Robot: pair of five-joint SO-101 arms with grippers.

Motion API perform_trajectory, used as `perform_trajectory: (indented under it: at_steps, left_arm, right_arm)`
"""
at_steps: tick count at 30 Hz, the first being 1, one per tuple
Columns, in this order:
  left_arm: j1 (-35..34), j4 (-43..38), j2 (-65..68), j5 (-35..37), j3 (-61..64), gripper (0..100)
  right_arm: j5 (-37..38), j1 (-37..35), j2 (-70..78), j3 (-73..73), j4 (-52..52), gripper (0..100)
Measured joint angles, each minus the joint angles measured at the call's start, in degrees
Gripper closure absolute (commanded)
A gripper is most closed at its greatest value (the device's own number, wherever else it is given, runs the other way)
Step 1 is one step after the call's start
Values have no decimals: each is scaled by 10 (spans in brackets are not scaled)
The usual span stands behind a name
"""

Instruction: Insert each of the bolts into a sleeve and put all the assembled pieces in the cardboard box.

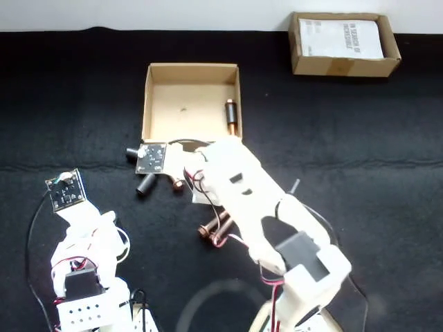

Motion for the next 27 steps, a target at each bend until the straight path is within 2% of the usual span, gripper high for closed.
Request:
perform_trajectory:
  at_steps: [13,27]
  left_arm:
    - [0,0,0,0,0,991]
    - [0,0,0,0,0,991]
  right_arm:
    - [40,35,18,-70,141,884]
    - [53,37,29,-54,136,884]
